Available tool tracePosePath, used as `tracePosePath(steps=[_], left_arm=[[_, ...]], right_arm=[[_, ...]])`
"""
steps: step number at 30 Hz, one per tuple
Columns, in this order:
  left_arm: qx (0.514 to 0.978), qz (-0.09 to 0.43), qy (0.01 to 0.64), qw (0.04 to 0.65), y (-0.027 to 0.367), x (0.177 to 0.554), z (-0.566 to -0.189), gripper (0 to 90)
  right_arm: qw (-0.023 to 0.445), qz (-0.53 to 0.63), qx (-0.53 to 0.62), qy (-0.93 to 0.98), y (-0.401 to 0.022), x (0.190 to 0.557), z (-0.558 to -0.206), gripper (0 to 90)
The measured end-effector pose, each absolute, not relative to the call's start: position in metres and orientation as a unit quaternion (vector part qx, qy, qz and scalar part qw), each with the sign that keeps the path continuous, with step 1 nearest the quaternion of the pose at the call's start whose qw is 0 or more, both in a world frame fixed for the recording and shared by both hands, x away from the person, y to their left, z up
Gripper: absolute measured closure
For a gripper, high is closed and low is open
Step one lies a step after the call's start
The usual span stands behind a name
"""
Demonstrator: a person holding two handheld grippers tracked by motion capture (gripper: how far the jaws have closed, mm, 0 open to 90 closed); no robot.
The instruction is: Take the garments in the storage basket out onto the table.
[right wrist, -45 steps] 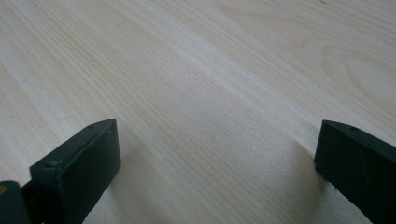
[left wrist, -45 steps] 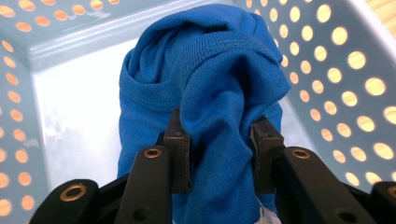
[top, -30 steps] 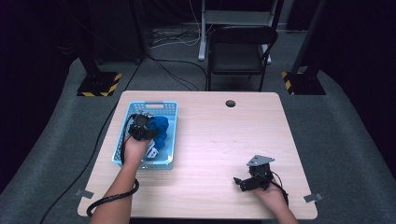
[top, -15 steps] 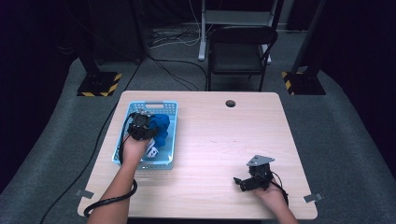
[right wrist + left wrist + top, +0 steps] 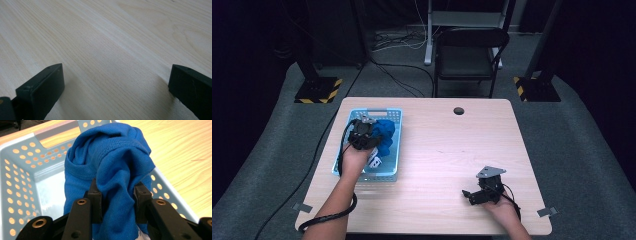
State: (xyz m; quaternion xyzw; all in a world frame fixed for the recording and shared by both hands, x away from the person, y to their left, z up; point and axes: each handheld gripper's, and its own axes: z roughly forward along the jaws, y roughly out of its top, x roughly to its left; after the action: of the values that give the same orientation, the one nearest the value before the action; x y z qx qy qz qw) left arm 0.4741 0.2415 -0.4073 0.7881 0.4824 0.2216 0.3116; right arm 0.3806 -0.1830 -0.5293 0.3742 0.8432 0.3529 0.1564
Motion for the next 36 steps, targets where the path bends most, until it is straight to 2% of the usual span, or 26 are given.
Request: tracePosePath(steps=[20,36], left_arm=[[0.794,0.232,0.452,0.333,0.23,0.46,-0.39,66.6],[0.806,0.224,0.409,0.364,0.2,0.451,-0.376,66.7]], right_arm=[[0.157,0.353,0.374,0.843,-0.183,0.381,-0.529,0.0],[0.157,0.353,0.374,0.843,-0.183,0.381,-0.529,0.0]])
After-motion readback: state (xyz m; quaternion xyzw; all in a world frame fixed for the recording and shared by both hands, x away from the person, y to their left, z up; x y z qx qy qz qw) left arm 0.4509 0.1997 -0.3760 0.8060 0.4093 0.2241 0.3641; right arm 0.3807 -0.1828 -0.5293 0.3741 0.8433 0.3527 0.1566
